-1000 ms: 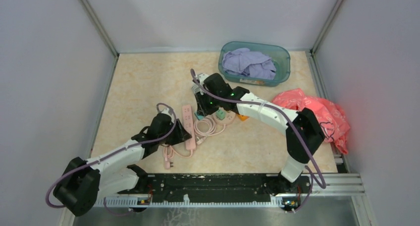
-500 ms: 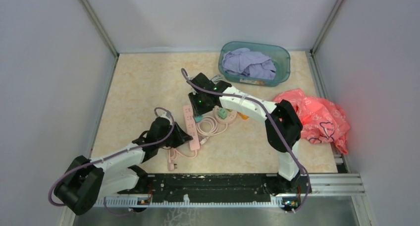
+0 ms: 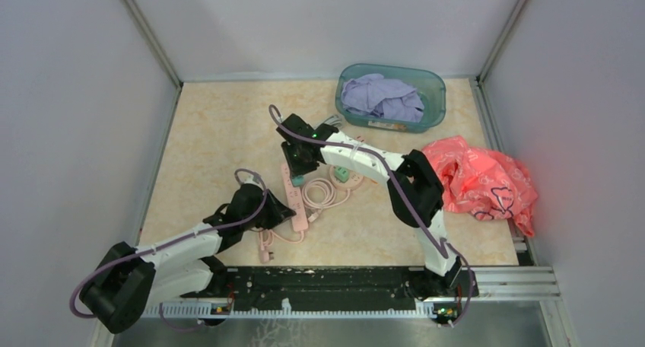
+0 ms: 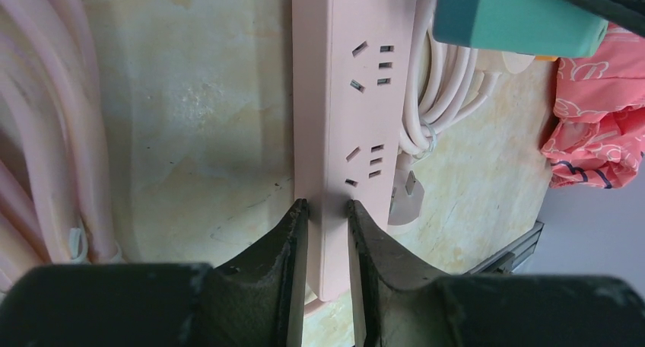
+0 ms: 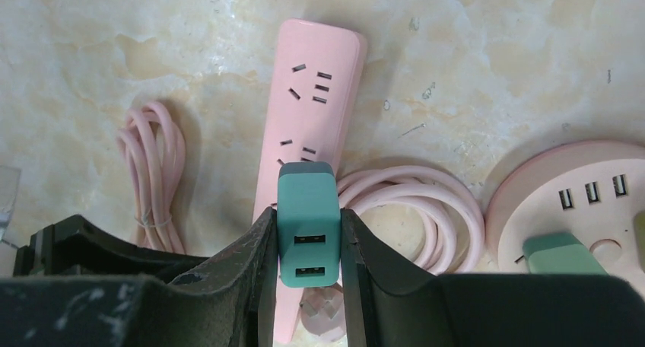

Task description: Insert the plug

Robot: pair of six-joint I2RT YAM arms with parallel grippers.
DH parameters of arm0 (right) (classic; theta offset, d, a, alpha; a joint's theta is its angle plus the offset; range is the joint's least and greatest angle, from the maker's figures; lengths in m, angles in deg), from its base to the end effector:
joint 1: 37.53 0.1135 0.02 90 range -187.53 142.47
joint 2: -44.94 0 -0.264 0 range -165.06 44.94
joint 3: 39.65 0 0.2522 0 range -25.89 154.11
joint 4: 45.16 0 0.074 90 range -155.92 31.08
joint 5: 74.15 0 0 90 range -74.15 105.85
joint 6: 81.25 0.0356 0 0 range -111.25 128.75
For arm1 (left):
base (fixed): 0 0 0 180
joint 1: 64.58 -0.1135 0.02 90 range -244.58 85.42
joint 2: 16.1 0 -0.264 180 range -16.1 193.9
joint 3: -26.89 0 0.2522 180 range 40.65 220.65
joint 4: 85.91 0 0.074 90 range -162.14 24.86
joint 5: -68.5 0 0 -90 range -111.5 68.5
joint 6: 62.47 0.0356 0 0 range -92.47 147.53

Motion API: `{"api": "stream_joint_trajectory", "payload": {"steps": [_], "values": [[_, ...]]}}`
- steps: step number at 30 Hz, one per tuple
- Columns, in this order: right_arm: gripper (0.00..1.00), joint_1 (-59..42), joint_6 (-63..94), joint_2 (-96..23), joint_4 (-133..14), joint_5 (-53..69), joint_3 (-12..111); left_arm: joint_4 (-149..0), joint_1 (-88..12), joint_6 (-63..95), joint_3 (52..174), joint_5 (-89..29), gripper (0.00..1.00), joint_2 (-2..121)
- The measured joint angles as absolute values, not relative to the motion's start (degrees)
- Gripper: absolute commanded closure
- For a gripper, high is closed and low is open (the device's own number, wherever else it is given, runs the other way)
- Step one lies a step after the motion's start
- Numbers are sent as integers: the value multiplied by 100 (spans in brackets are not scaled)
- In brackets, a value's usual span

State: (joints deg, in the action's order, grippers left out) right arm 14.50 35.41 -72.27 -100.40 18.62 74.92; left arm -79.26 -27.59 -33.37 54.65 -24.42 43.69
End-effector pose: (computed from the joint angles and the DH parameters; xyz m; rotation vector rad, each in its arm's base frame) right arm 0.2788 0.3544 0.2439 -0.5629 2.5845 0.4333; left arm 0.1479 -0.1137 0.1394 -0.4747 2.3855 -0.9218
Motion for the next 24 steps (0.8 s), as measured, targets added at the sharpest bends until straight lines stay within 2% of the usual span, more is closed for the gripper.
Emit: {"api": "stream_joint_trajectory", "payload": {"steps": [24], "values": [[100,1684,3842,-8010,-10848,2655,8579,-8088,-2670,-3563,5465,-2422,69,4513]]}}
